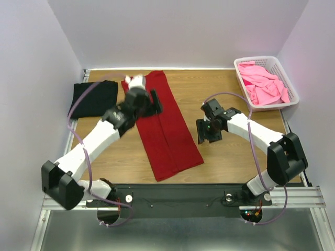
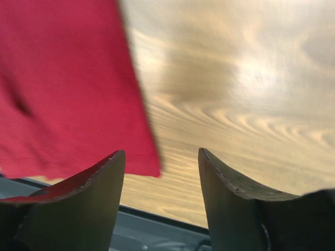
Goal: Fold and stack the t-shirts
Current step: Fold the tshirt
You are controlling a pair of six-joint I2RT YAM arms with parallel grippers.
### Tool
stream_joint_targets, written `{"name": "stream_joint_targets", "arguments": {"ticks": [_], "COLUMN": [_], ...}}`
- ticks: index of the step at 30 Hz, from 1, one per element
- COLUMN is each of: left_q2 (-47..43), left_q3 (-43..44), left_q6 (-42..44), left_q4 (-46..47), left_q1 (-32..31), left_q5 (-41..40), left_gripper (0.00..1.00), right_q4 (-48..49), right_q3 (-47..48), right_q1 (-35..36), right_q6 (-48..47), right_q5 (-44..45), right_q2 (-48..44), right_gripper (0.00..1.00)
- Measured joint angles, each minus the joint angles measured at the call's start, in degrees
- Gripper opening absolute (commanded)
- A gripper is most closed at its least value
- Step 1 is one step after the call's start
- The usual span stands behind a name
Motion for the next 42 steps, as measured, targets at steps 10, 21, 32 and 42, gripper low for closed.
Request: {"name": "stream_joint_targets", "arguments": {"ticks": [10, 21, 32, 42], "left_q2": [-11.23, -15.69, -9.88, -4.90], "left_q3": [-31.85, -40.76, -41.38, -38.51], "left_q6": [-23.98, -40.28, -45.88, -49.31], "left_q4": [-13.00, -11.17, -8.70, -8.74], "left_q1": [-22.40, -29.07, -30.53, -34.29], "left_q5": [4.90, 5.35, 0.66, -1.14], "left_gripper": [0.80, 0.72, 0.61, 0.45], "right_q4": [-0.13, 3.34, 5.20, 6.45], "right_q3": [-6.82, -10.58, -13.05, -13.46], "right_q1": [-1.55, -1.55, -1.55, -1.55], "right_q6": [0.90, 2.69, 3.74, 3.50], "right_q5": [-1.53, -2.58, -2.73, -3.10], "right_q2": [-1.01, -2.62, -4.17, -4.42], "right_gripper": [0.50, 0.50, 0.49, 0.49]}}
